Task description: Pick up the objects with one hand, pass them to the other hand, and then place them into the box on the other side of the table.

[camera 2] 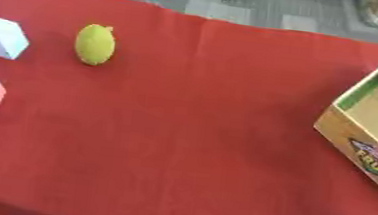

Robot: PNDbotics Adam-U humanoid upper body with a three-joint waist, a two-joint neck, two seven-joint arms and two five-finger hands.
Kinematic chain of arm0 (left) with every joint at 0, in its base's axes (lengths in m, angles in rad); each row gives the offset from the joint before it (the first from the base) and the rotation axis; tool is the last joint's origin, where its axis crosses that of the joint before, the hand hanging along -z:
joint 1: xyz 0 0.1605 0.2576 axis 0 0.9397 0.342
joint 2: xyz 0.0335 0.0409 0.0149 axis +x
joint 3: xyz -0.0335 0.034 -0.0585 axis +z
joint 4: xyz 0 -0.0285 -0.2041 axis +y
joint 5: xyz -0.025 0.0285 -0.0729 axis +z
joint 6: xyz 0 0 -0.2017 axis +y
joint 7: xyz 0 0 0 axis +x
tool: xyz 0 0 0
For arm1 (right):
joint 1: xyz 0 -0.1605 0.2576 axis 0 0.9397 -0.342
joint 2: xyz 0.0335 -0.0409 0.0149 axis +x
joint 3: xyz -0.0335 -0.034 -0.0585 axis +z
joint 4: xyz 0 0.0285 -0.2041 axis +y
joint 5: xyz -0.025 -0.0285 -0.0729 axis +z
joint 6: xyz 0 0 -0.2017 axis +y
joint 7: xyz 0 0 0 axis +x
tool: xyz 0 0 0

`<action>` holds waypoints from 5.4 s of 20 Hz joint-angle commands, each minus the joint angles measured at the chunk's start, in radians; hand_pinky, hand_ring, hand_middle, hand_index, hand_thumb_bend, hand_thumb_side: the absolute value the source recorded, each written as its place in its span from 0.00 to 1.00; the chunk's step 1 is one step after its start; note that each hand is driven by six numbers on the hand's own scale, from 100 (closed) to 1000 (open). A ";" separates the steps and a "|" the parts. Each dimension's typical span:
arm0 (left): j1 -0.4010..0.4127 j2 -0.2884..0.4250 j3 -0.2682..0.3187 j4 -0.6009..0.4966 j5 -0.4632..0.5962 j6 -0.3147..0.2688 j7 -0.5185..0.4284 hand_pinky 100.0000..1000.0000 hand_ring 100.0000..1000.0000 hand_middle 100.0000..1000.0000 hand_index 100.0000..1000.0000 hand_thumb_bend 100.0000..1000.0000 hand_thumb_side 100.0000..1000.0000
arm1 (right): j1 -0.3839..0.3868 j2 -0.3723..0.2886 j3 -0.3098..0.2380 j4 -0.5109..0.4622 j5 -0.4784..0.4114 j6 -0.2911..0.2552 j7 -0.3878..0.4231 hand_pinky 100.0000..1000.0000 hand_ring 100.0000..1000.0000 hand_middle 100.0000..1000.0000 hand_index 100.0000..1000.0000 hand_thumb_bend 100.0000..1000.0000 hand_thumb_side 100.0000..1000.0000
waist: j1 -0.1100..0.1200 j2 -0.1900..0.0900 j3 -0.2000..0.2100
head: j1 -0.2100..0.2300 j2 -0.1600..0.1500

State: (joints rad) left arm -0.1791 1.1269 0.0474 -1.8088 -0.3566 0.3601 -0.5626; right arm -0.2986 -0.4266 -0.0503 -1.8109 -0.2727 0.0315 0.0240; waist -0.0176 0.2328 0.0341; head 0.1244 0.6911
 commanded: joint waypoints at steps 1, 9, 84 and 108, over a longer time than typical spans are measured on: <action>-0.021 0.056 0.006 0.025 -0.047 0.004 -0.022 0.87 0.83 0.74 0.77 0.70 0.00 | -0.007 -0.025 -0.001 -0.012 0.006 0.001 0.003 0.93 0.88 0.98 1.00 0.00 0.70 | 0.004 -0.011 -0.001 | 0.010 -0.009; -0.039 0.046 -0.014 0.100 -0.162 -0.009 -0.056 0.85 0.83 0.74 0.76 0.77 0.00 | -0.007 -0.019 0.003 -0.009 0.007 0.003 0.007 0.93 0.88 0.98 1.00 0.00 0.71 | 0.005 -0.010 -0.007 | 0.031 -0.006; -0.103 -0.063 -0.081 -0.190 0.162 -0.116 0.262 0.71 0.50 0.43 0.41 0.00 0.01 | -0.042 -0.024 0.010 -0.026 -0.010 -0.003 0.012 0.93 0.88 0.98 1.00 0.00 0.68 | -0.012 -0.005 -0.026 | 0.019 -0.039; -0.292 -0.417 -0.304 -0.191 0.161 -0.047 0.415 0.69 0.41 0.38 0.42 0.00 0.10 | -0.209 -0.114 0.131 -0.111 0.031 0.078 0.068 0.92 0.88 0.96 0.98 0.00 0.60 | -0.027 -0.020 -0.063 | -0.041 -0.050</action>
State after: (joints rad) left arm -0.4555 0.7090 -0.2532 -1.9851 -0.1745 0.3113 -0.1502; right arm -0.4912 -0.5034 0.0760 -1.8954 -0.2518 0.0990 0.0865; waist -0.0456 0.2363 -0.0286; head 0.0853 0.6470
